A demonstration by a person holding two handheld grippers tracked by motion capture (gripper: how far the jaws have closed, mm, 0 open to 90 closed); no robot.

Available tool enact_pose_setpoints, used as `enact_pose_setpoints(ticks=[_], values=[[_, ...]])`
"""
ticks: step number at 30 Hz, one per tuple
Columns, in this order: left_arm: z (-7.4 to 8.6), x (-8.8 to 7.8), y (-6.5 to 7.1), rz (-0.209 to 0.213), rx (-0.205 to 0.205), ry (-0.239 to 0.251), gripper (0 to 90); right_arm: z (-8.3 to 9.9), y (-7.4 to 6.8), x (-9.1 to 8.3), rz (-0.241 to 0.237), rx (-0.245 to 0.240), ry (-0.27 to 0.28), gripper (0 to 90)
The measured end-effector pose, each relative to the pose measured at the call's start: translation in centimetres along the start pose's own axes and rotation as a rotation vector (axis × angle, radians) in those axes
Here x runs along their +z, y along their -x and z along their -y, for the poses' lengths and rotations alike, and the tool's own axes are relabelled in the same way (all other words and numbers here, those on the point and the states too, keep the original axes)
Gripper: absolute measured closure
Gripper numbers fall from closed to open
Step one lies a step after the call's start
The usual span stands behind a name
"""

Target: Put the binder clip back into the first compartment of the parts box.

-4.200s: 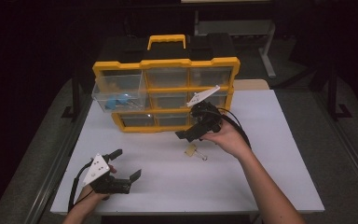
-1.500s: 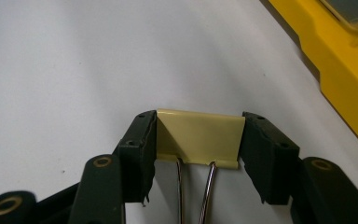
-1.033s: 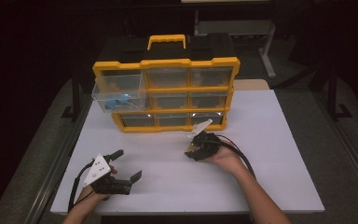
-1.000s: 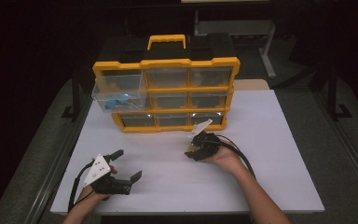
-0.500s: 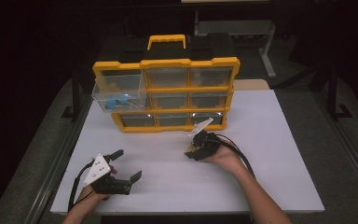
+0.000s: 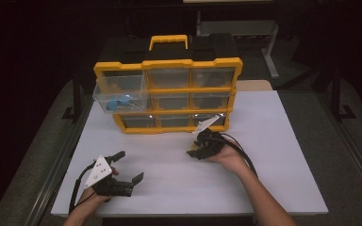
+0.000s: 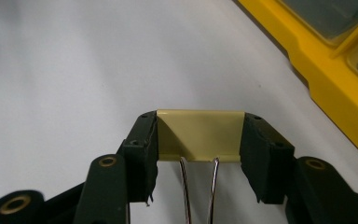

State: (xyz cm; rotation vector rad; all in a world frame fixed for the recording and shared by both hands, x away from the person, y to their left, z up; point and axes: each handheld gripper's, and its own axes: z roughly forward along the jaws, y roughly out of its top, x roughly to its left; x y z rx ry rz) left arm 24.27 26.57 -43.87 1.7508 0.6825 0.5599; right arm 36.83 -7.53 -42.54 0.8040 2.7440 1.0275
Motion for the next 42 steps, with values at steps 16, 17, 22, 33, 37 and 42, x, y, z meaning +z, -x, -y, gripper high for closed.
enact_pose_setpoints(ticks=[16,17,22,33,37,42], values=[[0.1,0.2,0.1,0.003,-0.005,0.001,0.1,-0.9,0.0,-1.8,-0.045,0.039,0.034,49.1],[0.1,0.2,0.1,0.004,-0.002,-0.001,0.1,-1.0,-0.1,-2.0,-0.061,0.053,0.042,49.1],[0.1,0.2,0.1,0.006,-0.004,0.002,0.0,-1.4,-0.2,-2.6,-0.077,0.054,0.06,49.1],[0.1,0.1,0.0,0.005,0.004,0.004,0.1,-2.8,-0.4,-3.8,-0.067,0.036,0.083,49.1],[0.1,0.1,0.0,0.005,-0.003,0.004,0.1,-3.6,-0.5,-4.2,-0.068,0.024,0.097,49.1],[0.1,0.1,0.0,0.005,0.0,0.002,0.1,-4.3,-0.7,-4.5,-0.078,0.014,0.108,49.1]])
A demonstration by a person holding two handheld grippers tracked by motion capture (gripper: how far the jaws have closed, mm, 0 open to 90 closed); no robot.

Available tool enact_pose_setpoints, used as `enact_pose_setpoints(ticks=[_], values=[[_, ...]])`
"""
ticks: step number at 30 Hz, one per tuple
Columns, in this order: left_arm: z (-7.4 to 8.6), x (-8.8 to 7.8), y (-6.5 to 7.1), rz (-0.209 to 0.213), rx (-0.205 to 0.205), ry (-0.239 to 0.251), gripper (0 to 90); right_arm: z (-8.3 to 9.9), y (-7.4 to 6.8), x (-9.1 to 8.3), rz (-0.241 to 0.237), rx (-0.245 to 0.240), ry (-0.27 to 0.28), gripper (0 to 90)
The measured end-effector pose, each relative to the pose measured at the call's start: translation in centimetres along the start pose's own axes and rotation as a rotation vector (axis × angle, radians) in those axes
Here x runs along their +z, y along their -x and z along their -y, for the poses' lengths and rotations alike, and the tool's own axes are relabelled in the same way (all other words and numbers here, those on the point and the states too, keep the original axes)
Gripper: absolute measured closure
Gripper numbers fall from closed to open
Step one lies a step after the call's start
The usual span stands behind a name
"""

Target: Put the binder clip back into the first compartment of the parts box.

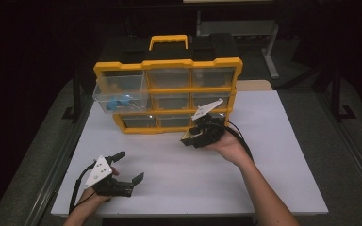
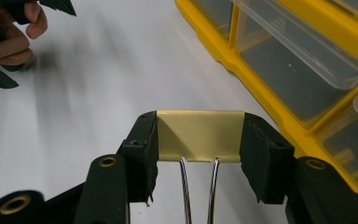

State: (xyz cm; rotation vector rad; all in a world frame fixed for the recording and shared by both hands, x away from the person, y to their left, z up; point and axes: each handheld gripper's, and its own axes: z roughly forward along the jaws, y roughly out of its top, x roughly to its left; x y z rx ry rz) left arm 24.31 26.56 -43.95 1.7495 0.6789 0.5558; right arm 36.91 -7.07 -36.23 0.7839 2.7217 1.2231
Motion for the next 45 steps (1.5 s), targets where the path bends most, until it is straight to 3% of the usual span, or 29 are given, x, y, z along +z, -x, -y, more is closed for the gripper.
enact_pose_setpoints(ticks=[14,16,21,24,25,32,34,36,37,39,45], values=[[0.0,0.0,0.0,0.0,0.001,-0.001,0.1,-2.2,-0.1,-0.9,-0.015,-0.031,0.015,49.1],[0.0,0.0,0.0,0.0,0.002,-0.001,0.1,-2.5,-0.1,-1.0,-0.009,-0.055,0.015,49.1],[0.0,0.0,0.0,-0.001,0.001,-0.001,0.1,-3.5,-0.2,-1.5,-0.017,-0.047,0.029,49.1],[0.0,0.0,0.0,-0.001,0.001,-0.001,0.1,-4.1,-0.2,-1.7,-0.017,-0.059,0.034,49.1],[0.0,0.0,0.0,-0.001,0.001,-0.001,0.1,-4.3,0.0,-1.8,-0.009,-0.09,0.037,49.1],[0.0,0.0,0.0,0.0,0.0,0.0,0.0,-5.8,-0.5,-2.6,-0.023,-0.059,0.042,49.1],[0.0,0.0,0.0,-0.001,0.001,-0.002,0.1,-6.1,-0.2,-2.7,-0.013,-0.106,0.048,49.1],[0.0,0.0,0.0,-0.001,0.001,-0.001,0.1,-6.5,-0.3,-2.9,-0.011,-0.113,0.052,49.1],[0.0,0.0,0.0,-0.001,0.001,-0.001,0.1,-6.8,-0.5,-3.1,-0.013,-0.092,0.048,49.1],[0.0,0.0,0.0,-0.001,0.001,-0.002,0.1,-7.2,-0.5,-3.2,-0.005,-0.118,0.054,49.1],[0.0,0.0,0.0,0.0,0.008,0.0,0.1,-8.5,-0.8,-3.8,-0.002,-0.135,0.064,49.1]])
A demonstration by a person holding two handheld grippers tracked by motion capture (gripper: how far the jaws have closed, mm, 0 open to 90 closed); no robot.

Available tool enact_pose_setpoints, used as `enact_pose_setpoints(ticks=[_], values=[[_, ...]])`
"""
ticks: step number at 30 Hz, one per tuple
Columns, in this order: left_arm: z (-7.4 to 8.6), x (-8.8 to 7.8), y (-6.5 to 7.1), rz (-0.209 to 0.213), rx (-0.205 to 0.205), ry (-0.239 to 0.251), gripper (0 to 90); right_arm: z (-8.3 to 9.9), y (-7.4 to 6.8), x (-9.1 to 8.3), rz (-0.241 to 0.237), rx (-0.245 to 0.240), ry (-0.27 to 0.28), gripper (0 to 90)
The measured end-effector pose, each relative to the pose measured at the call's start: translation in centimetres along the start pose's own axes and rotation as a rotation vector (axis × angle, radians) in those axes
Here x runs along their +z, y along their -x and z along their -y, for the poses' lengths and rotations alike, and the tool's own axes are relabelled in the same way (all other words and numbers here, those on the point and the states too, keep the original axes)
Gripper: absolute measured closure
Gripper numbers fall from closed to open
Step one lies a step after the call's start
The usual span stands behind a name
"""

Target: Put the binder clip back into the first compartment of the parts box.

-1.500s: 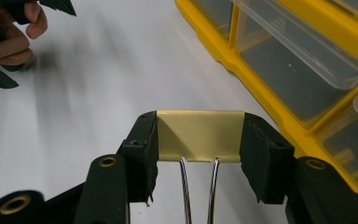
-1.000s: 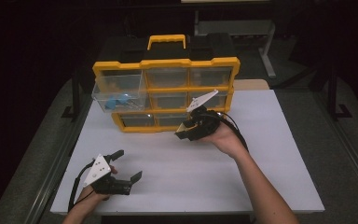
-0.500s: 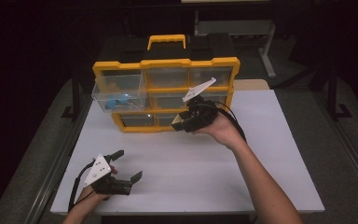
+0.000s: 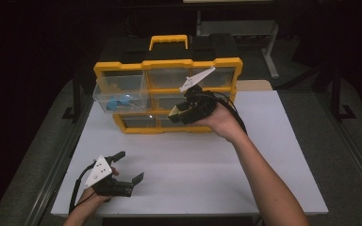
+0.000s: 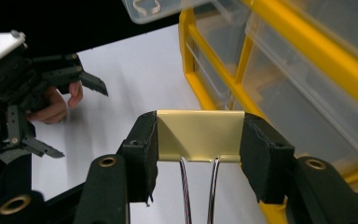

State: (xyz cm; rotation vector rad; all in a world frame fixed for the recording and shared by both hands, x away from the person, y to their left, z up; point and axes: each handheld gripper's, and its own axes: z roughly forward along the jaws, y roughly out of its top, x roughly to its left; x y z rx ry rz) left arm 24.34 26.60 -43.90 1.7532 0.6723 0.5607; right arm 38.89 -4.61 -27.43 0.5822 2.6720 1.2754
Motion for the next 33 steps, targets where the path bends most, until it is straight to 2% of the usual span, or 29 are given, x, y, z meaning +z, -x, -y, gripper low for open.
enact_pose_setpoints(ticks=[5,6,7,8,14,18,21,27,29,33], values=[[0.0,0.0,0.0,-0.001,-0.001,0.001,0.1,-1.1,-0.2,-0.4,0.0,-0.008,0.011,49.1],[0.0,0.0,0.0,-0.001,-0.003,0.002,0.1,-1.4,-0.3,-0.5,-0.002,0.015,0.009,49.1],[0.0,0.0,0.0,-0.001,-0.004,0.003,0.1,-1.6,-0.4,-0.6,-0.002,0.016,0.011,49.1],[0.0,0.0,0.0,-0.002,-0.003,0.003,0.1,-1.8,-0.2,-0.6,0.003,-0.011,0.018,49.1],[0.0,-0.1,0.0,-0.004,-0.004,0.006,0.1,-3.0,-0.2,-1.1,0.001,-0.013,0.037,49.1],[0.0,-0.1,0.0,-0.004,-0.002,0.003,0.1,-3.7,-0.4,-1.4,-0.001,0.003,0.04,49.1],[0.0,-0.1,0.0,-0.004,-0.002,0.002,0.1,-4.1,-0.2,-1.5,0.0,-0.03,0.05,49.1],[-0.1,-0.1,0.0,-0.004,-0.003,0.003,0.1,-5.1,-0.4,-2.0,-0.004,-0.022,0.068,49.1],[-0.1,-0.1,0.0,-0.003,-0.004,0.003,0.1,-5.5,-0.5,-2.2,-0.012,-0.005,0.071,49.1],[-0.1,-0.1,0.0,-0.002,0.001,0.002,0.0,-6.2,-0.4,-2.5,-0.005,-0.032,0.085,49.1]])
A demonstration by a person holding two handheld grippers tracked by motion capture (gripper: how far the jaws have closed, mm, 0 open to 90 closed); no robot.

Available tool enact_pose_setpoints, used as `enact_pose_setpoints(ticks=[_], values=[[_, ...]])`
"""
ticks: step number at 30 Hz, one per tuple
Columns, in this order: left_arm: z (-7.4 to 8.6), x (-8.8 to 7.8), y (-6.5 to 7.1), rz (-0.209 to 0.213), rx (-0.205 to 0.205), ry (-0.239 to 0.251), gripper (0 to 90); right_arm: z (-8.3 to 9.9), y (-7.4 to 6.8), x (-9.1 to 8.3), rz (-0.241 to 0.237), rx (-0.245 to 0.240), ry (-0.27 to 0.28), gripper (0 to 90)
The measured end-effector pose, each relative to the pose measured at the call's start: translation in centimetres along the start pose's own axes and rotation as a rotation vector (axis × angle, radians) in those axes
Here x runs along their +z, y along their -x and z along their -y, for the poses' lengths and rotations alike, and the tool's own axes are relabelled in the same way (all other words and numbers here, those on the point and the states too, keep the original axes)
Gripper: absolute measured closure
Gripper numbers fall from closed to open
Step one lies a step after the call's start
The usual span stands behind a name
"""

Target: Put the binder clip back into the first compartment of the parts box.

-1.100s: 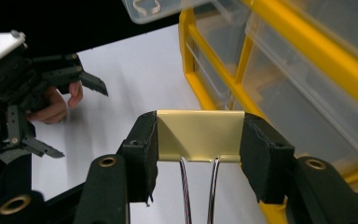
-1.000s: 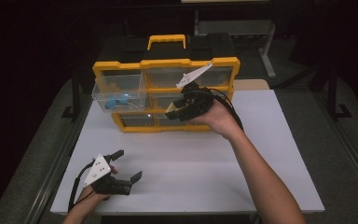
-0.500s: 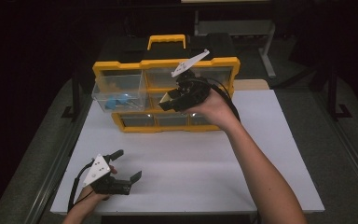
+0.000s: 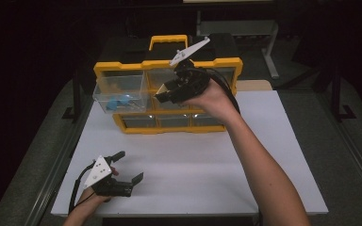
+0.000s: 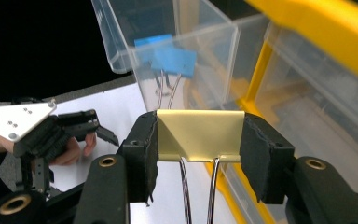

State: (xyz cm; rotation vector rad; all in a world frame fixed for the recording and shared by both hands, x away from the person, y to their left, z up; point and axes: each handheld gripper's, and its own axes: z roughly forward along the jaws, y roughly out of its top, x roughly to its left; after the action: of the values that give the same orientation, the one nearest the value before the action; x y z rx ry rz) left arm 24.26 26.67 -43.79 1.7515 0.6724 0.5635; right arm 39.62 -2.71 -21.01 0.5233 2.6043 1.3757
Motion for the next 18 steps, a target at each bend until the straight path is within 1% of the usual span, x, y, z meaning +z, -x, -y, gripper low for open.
enact_pose_setpoints(ticks=[4,12,13,15,16,17,18], values=[[0.0,0.0,0.0,0.001,0.0,0.001,0.1,-0.9,0.1,-0.3,0.001,-0.008,0.005,49.1],[0.0,0.0,0.0,0.002,-0.001,0.005,0.1,-2.5,0.1,-0.4,-0.012,0.005,0.017,49.1],[0.0,0.0,0.0,0.001,0.001,0.006,0.1,-2.7,0.1,-0.4,-0.014,-0.005,0.021,49.1],[0.0,0.0,0.0,0.001,0.001,0.004,0.0,-3.2,0.0,-0.4,-0.018,-0.007,0.026,49.1],[0.0,0.0,0.0,0.003,-0.001,0.006,0.1,-3.4,0.0,-0.4,-0.018,-0.016,0.028,49.1],[0.0,0.0,0.0,0.004,-0.004,0.007,0.1,-3.8,-0.2,-0.4,-0.019,-0.003,0.027,49.1],[0.0,0.0,0.1,0.006,-0.017,0.006,0.1,-4.1,-0.2,-0.3,-0.02,-0.005,0.028,49.1]])
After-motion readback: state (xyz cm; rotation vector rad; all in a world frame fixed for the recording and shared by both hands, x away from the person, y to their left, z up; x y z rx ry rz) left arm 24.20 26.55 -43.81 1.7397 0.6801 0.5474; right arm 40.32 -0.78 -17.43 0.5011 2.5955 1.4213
